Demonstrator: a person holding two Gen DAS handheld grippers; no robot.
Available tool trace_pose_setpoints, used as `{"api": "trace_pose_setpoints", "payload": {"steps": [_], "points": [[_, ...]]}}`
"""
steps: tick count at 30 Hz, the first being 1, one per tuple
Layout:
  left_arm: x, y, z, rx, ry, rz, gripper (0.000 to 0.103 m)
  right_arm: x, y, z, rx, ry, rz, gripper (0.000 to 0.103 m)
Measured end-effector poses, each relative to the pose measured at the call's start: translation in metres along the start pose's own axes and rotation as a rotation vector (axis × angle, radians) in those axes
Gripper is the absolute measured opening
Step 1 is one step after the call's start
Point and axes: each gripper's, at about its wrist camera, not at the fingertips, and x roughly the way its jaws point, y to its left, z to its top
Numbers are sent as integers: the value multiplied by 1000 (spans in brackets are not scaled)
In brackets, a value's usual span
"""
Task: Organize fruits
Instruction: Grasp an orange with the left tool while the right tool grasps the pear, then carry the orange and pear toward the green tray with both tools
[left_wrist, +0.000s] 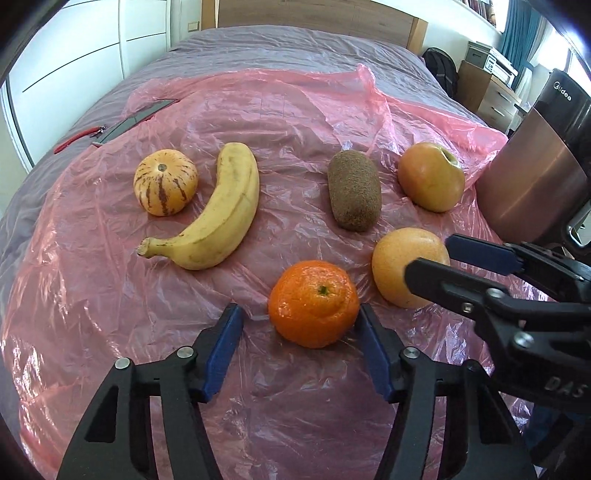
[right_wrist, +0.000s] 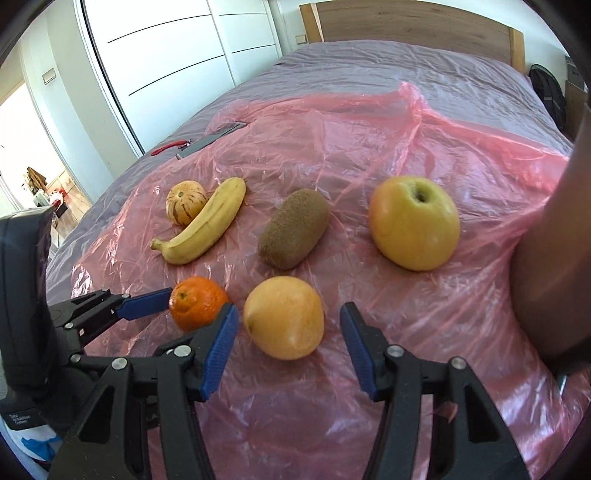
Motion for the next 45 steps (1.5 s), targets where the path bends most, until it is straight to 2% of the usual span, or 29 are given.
{"api": "trace_pose_setpoints", "payload": {"steps": [7,12,21,28,35,45], "points": [[7,1,1,13,-1,-30,47,24,-1,1,0,28,40,82],[13,-1,0,37,-4,-28,41,35,-2,-1,13,41,62,65],[18,-3,-2,50,-17,-15,40,39,-1,-3,16,44,53,63],[10,-1,0,33,-22,-25,39,17,2,-3,33,19,55,62],[-10,-10,-3,29,-32,-8,39,-29,-4,-13,80,-33,43,63],[-60,-26,-25,42,-52,0,39,-84,-14,-51,129,-34,21,63]]}}
